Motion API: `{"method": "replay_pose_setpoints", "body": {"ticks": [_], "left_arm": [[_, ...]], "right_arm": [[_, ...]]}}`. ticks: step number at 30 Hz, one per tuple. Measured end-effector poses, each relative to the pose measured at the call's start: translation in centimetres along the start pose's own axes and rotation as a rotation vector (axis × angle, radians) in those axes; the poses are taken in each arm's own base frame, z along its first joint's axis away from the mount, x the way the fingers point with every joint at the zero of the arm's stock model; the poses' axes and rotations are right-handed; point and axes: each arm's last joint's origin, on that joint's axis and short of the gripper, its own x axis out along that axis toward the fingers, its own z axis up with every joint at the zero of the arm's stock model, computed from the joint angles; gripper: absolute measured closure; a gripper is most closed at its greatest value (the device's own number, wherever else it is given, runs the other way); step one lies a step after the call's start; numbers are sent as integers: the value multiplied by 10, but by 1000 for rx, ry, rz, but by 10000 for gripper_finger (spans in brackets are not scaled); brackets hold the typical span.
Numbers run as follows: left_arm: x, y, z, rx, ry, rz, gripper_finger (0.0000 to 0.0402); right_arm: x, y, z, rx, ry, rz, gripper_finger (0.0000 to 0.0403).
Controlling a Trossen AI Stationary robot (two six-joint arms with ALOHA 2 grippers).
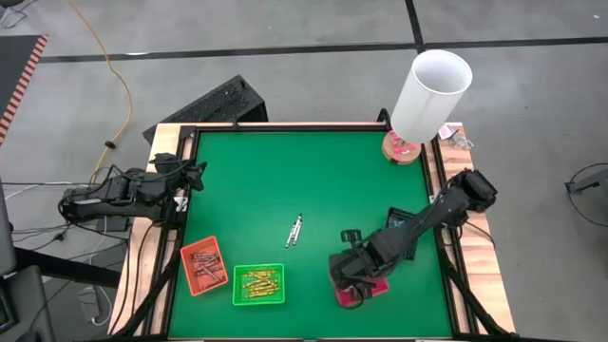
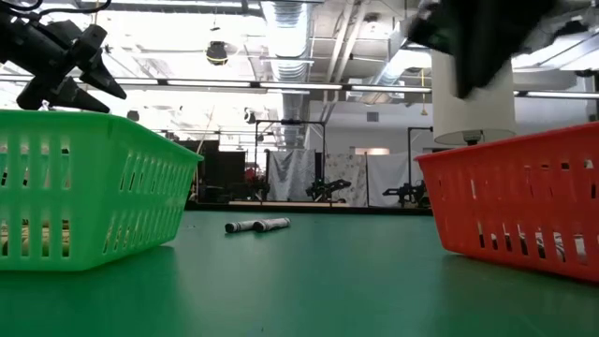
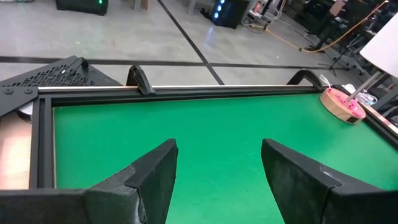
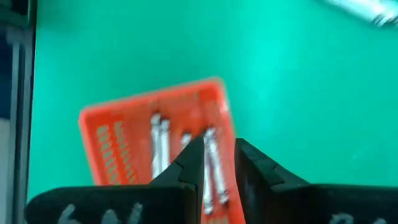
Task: Sort crayons
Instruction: Put the black crayon into the red bin
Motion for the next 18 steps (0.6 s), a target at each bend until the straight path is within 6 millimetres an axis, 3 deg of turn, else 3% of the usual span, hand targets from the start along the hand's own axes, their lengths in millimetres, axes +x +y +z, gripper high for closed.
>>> {"method": "replay_pose_setpoints", "body": {"ticks": [18], "left_arm": [[0, 0, 0, 0, 6, -5, 178]], "right_arm": [[-8, -76, 72, -216, -475, -124, 320]]}}
